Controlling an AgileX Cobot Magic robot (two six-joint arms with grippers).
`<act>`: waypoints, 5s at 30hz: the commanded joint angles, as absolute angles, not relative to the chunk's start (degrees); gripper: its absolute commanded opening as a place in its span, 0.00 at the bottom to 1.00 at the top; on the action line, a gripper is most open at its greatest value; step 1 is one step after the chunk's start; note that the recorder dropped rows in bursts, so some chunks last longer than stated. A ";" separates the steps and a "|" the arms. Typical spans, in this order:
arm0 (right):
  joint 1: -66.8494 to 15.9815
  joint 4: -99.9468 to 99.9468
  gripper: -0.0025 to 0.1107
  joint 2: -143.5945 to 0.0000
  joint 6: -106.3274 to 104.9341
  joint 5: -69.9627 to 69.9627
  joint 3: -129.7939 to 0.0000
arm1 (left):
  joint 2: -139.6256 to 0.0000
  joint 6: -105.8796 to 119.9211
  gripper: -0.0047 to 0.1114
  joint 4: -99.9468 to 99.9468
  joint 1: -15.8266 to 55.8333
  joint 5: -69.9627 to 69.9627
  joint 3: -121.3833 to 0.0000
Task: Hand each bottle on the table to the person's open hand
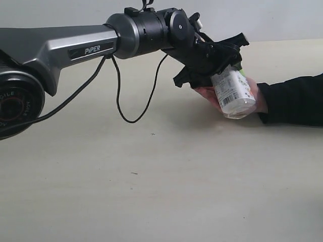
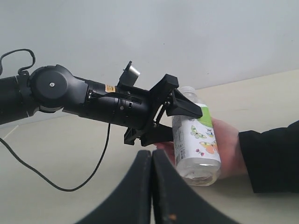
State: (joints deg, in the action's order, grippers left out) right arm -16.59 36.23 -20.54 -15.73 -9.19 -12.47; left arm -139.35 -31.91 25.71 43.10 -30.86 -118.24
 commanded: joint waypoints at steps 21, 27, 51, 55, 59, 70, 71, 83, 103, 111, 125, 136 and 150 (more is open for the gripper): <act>-16.59 36.10 0.02 -20.07 -15.79 -9.15 -12.28 | -132.52 -26.83 0.80 24.36 41.58 -40.37 -118.56; -16.59 36.10 0.02 -20.07 -15.79 -9.15 -12.28 | -127.90 -11.49 0.79 24.36 41.21 -48.41 -118.56; -16.59 36.10 0.02 -20.07 -15.79 -9.15 -12.28 | -98.80 13.27 0.06 25.53 41.21 -60.32 -96.29; -16.59 36.10 0.02 -20.07 -15.79 -9.15 -12.28 | -85.71 18.52 0.06 28.87 41.21 -48.87 -79.10; -16.59 36.10 0.02 -20.07 -15.79 -9.15 -12.28 | -70.70 23.23 0.06 29.17 41.21 -40.93 -61.47; -16.59 36.10 0.02 -20.07 -15.79 -9.15 -12.28 | -35.71 22.65 0.06 28.75 41.21 -41.25 -36.42; -16.59 36.10 0.02 -20.07 -15.79 -9.15 -12.28 | -33.64 22.65 0.06 28.75 41.21 -41.80 -35.71; -16.59 36.10 0.02 -20.07 -15.79 -9.15 -12.28 | -22.53 24.74 0.06 28.45 38.99 -44.42 -34.49; -16.59 36.10 0.02 -20.07 -15.79 -10.68 -12.28 | -4.34 29.52 0.06 32.30 4.50 -40.79 -34.49; -16.59 36.10 0.02 -20.07 -15.79 -10.68 -12.28 | -4.33 24.74 0.06 26.98 4.51 -40.21 -31.10; -16.59 36.10 0.02 -20.07 -15.79 -10.68 -12.28 | -2.00 -12.53 0.06 -5.88 4.51 -16.16 -7.15; -16.59 36.10 0.02 -20.07 -15.79 -10.68 -12.28 | 0.00 -14.66 0.06 -7.36 4.62 -18.31 -4.37; -16.59 36.10 0.02 -20.07 -15.79 -10.68 -12.28 | 0.00 -15.28 0.06 -10.43 9.10 -20.71 0.00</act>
